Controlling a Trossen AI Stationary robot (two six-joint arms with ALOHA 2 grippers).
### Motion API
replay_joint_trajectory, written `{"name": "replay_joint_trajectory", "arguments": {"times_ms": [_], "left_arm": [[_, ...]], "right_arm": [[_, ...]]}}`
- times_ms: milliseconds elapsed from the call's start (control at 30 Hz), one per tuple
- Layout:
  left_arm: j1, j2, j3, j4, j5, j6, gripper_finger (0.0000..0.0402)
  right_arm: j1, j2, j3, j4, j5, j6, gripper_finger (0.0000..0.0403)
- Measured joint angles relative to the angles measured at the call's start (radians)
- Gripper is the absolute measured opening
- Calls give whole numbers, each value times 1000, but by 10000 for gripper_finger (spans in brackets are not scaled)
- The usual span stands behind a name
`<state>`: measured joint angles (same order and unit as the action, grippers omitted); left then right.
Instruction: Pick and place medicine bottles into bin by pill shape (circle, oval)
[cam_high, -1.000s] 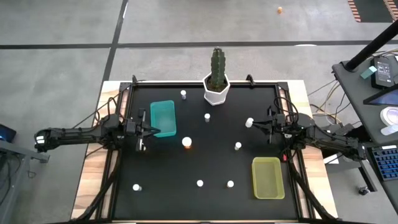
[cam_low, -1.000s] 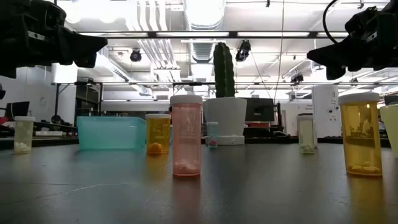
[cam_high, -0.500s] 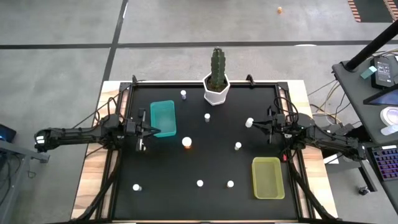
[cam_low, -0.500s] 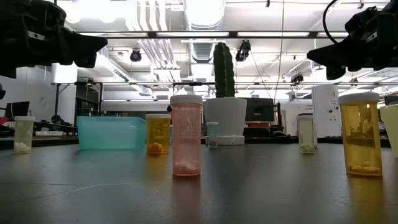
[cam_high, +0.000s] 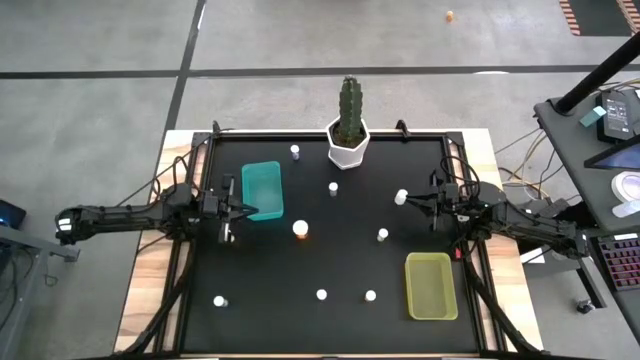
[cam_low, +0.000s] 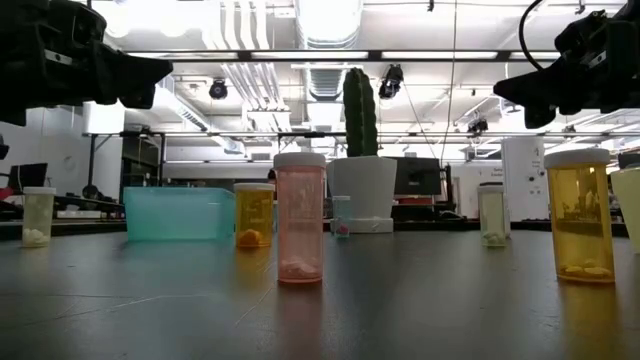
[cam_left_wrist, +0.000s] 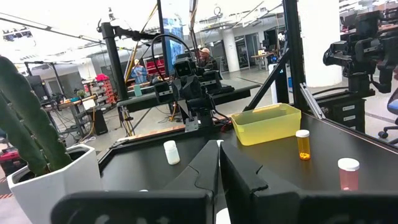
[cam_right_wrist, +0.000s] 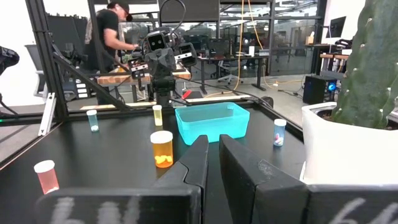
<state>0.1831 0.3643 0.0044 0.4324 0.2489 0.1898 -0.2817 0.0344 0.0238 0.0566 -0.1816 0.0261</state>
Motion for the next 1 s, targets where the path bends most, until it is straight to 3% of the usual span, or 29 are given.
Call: {"name": "replay_joint_trajectory", "arguments": {"times_ms": [367,533,633,733,833,1000], "left_arm": [[0,0,0,4,0,0,0],[0,0,0,82,0,-56,0],[-1,2,0,160,4,-250,0],[-1,1,0,226,4,-427,0],[-1,1,0,285,4,-473,0],[-1,1,0,345,1,-470,0]], "right_arm": [[0,0,0,10,32,-216,34],[0,0,0,1,52,-215,34],[0,0,0,1,52,-161,34],[0,0,0,1,51,74,34],[0,0,0,1,52,306,34],[0,0,0,1,53,371,34]]}}
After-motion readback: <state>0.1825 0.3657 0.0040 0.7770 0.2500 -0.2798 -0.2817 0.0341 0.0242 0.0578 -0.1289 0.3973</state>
